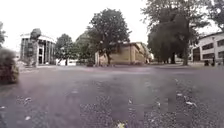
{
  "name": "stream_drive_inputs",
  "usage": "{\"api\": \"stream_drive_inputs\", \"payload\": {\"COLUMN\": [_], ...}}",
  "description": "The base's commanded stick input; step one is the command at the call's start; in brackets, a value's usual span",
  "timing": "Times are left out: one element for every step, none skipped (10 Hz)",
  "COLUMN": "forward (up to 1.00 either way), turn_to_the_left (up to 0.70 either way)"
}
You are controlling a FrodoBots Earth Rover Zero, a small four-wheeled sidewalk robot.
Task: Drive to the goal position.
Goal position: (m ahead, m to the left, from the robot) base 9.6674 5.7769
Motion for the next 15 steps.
{"api": "stream_drive_inputs", "payload": {"forward": [0.7,0.7,0.7,0.7,0.7,0.7,0.7,0.7,0.7,0.7,0.7,0.7,0.7,0.7,0.7], "turn_to_the_left": [0.14,0.14,0.14,0.14,0.14,0.14,0.08,0.0,0.0,0.0,0.0,0.0,0.0,0.0,0.0]}}
